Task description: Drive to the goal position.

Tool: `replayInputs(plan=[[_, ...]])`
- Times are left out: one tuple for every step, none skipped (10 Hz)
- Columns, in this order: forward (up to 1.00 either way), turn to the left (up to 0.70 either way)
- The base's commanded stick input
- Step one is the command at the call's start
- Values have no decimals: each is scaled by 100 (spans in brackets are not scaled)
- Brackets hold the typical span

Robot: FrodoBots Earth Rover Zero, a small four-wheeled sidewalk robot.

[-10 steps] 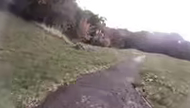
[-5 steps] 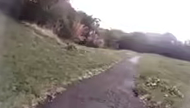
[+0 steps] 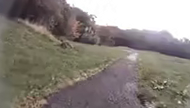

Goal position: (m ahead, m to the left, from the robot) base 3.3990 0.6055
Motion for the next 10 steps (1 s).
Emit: replayInputs(plan=[[85, -34], [85, -34], [85, -34], [85, -34], [85, -23], [85, 0], [85, 0], [85, -7], [85, -20], [85, -28]])
